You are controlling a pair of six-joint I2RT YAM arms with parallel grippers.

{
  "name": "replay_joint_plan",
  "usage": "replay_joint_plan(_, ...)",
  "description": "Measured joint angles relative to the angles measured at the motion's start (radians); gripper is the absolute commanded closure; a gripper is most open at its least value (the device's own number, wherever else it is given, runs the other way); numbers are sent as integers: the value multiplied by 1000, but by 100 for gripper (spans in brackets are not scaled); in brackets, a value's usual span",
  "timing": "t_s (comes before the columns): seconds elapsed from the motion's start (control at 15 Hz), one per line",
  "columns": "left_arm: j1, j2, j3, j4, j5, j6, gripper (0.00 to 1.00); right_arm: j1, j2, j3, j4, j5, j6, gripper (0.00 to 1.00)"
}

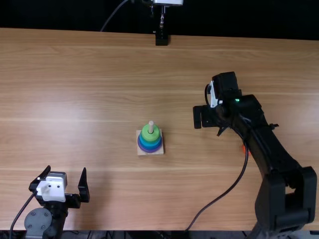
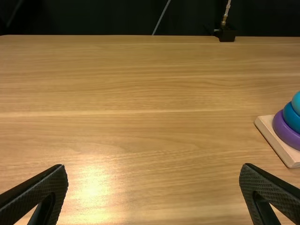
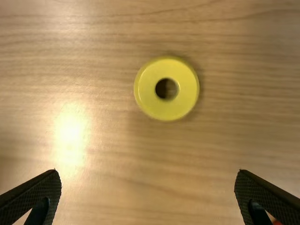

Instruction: Build the Hanoi tower: stack the rings onto the peg from bottom to top in this color order: purple, dark blue, light blue, dark green, light green, yellow, orange.

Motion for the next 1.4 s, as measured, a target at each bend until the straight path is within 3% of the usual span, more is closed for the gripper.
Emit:
replay_joint_plan(0.67, 0, 0, 0, 0, 0, -1, 0, -11, 241, 187, 15, 0, -1, 0)
replay_joint_plan(0.93, 0, 0, 0, 0, 0, 0, 0, -18, 259, 217, 7, 0, -1, 0)
replay_joint_plan(1.07, 0, 0, 0, 0, 0, 0, 0, -18, 264, 222, 7, 1, -1, 45)
replay_joint_plan(1.4, 0, 0, 0, 0, 0, -1, 0, -18, 276, 222, -5, 1, -1, 48)
